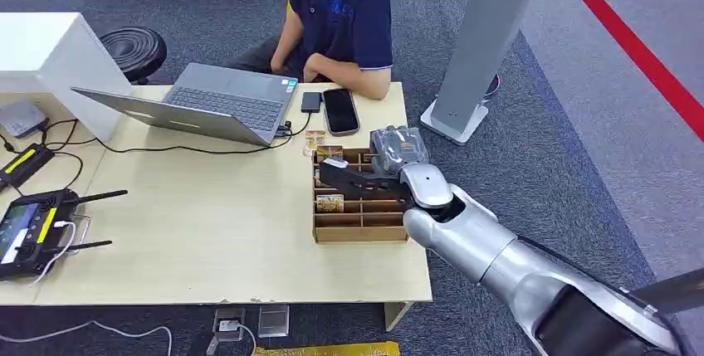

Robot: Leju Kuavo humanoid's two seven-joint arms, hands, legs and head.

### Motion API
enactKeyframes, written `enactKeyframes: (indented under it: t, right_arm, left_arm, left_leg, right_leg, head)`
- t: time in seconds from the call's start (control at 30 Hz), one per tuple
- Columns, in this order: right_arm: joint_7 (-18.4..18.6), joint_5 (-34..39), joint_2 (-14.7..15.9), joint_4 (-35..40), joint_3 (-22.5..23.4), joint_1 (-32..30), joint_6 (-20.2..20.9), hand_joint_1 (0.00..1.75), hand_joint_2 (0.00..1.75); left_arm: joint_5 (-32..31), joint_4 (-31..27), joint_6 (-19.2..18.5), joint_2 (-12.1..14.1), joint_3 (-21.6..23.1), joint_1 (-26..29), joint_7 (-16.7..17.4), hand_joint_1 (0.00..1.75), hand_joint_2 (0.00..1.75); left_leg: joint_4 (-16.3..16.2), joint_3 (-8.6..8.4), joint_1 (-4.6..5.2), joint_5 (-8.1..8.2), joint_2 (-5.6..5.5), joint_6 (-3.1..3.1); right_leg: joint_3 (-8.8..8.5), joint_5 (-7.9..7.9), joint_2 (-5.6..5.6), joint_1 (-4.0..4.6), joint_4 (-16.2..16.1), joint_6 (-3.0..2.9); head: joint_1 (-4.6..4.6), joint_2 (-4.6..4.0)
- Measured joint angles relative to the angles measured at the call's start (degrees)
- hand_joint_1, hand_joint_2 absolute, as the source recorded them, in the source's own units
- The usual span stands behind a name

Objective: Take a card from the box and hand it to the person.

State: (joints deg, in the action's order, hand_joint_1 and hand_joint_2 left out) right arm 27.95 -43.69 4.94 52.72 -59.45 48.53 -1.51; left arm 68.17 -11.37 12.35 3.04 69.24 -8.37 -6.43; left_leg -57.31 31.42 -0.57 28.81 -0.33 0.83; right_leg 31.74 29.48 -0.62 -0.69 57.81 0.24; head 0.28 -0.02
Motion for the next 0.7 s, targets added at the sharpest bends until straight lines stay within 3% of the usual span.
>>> enactKeyframes:
  t: [0.33,0.53,0.7]
  right_arm:
    - [0.3,2.7,0.1,0.3,0.2,0.7,1.8,1.62,1.75]
    - [4.3,8.9,1.6,4.8,0.9,3.9,8.4,1.62,1.75]
    - [6.8,11.1,3.3,10.7,2.4,7.0,7.8,1.62,1.75]
  left_arm:
    - [-0.2,0.0,-0.1,0.0,0.2,0.0,-0.2,0.00,1.75]
    - [0.1,0.0,0.3,0.1,0.2,0.2,-0.1,0.00,1.75]
    - [0.5,0.0,0.3,0.1,0.2,0.4,-0.1,0.00,1.75]
  left_leg:
    - [0.0,-0.04,0.00,0.00,0.00,0.00]
    - [0.0,-0.02,0.00,-0.01,0.01,0.00]
    - [0.0,-0.02,0.00,0.00,0.02,0.00]
  right_leg:
    - [-0.03,0.00,0.01,0.00,0.0,0.00]
    - [-0.01,-0.02,0.02,0.00,0.0,-0.02]
    - [0.01,-0.02,0.02,0.00,0.0,-0.02]
  head:
    - [-0.04,0.00]
    - [0.02,0.00]
    - [-0.02,0.00]
